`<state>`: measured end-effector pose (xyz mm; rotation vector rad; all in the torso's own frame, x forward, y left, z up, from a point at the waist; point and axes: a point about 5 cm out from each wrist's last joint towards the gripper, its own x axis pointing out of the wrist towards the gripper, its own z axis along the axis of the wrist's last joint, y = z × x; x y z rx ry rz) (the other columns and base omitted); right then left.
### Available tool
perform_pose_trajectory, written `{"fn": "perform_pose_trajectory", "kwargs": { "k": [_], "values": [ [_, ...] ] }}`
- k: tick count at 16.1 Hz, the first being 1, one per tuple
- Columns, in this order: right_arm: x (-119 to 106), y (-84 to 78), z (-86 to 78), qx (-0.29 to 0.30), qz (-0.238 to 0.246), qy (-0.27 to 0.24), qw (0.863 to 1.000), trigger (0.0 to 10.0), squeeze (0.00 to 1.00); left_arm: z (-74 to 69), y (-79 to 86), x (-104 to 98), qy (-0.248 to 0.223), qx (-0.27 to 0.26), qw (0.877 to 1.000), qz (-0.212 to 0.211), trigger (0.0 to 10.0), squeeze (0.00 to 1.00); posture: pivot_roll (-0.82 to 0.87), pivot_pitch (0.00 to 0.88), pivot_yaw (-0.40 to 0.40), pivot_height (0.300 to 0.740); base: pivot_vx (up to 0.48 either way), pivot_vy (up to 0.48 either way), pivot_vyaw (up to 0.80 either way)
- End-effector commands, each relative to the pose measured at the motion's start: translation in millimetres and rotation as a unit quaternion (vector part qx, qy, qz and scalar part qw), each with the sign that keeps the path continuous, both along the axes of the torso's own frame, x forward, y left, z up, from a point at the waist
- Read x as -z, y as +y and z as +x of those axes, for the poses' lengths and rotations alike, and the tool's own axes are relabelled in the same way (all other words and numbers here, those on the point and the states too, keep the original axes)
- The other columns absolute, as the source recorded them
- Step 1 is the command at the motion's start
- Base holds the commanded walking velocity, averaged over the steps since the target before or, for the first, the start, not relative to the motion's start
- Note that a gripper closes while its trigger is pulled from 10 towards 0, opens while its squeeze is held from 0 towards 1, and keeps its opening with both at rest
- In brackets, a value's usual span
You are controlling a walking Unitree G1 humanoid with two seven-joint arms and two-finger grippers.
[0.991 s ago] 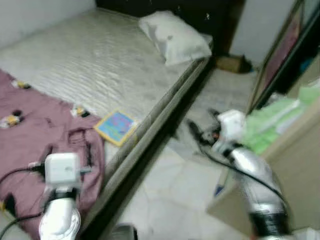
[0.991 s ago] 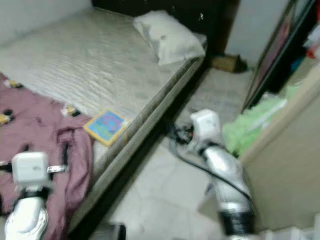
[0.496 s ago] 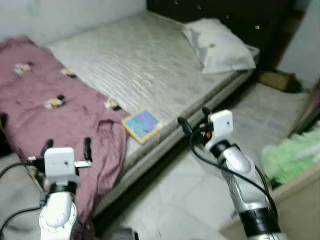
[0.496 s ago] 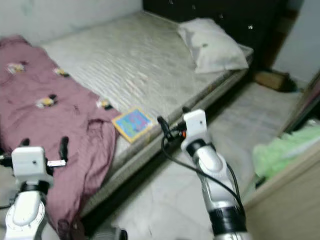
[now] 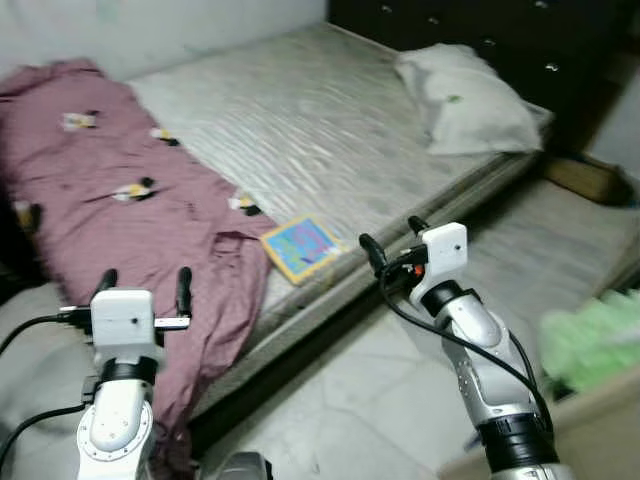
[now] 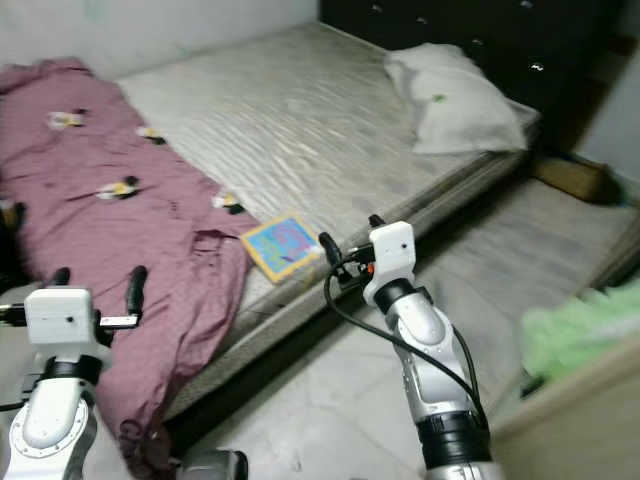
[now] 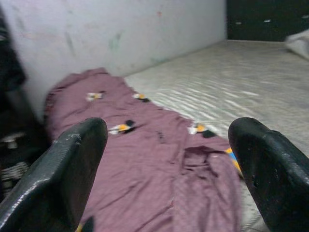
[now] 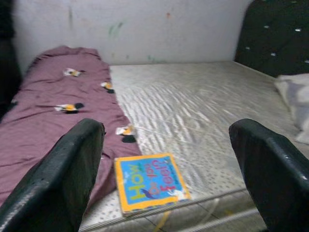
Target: Clean up the room
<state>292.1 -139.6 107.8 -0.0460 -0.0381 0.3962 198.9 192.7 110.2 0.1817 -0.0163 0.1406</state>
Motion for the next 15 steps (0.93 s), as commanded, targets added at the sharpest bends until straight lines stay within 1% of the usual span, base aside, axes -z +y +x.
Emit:
{"fn": "perform_pose_trajectory", "kwargs": {
  "k": [1, 4, 5, 10, 14, 15],
  "values": [
    [0.8, -3.4, -0.5, 0.003, -0.004, 0.0, 1.0, 10.0, 0.0, 0.1, -2.2, -0.6, 0.0, 0.008, 1.0, -0.002, 10.0, 0.0, -0.03, 0.038, 0.003, 0.74, 0.0, 0.0, 0.0],
    [0.7, -3.4, -0.8, 0.001, -0.006, -0.002, 1.0, 10.0, 0.0, -0.6, -1.6, -0.2, 0.002, 0.009, 1.0, -0.001, 10.0, 0.0, -0.03, 0.038, 0.003, 0.74, 0.0, 0.0, 0.0],
    [0.7, -3.4, -0.8, 0.001, -0.006, -0.002, 1.0, 10.0, 0.0, -0.5, -1.6, -0.2, 0.002, 0.01, 1.0, -0.001, 10.0, 0.0, -0.03, 0.038, 0.003, 0.74, 0.0, 0.0, 0.52],
    [0.6, -3.8, -0.7, 0.001, -0.008, -0.003, 1.0, 10.0, 0.0, -0.3, -3.3, 0.2, 0.002, 0.014, 1.0, -0.003, 10.0, 0.0, -0.03, 0.04, 0.0, 0.74, 0.255, 0.0, 0.8],
    [0.6, -3.9, -0.6, 0.001, -0.009, -0.003, 1.0, 10.0, 0.0, -0.2, -3.7, 0.4, 0.003, 0.015, 1.0, -0.005, 10.0, 0.0, -0.03, 0.04, -0.001, 0.74, 0.278, 0.0, 0.54],
    [0.8, -4.1, -0.5, 0.001, -0.009, -0.003, 1.0, 10.0, 0.0, -0.3, -3.8, 0.5, 0.003, 0.015, 1.0, -0.005, 10.0, 0.0, -0.03, 0.04, -0.002, 0.74, 0.277, 0.0, 0.0]
  ]
}}
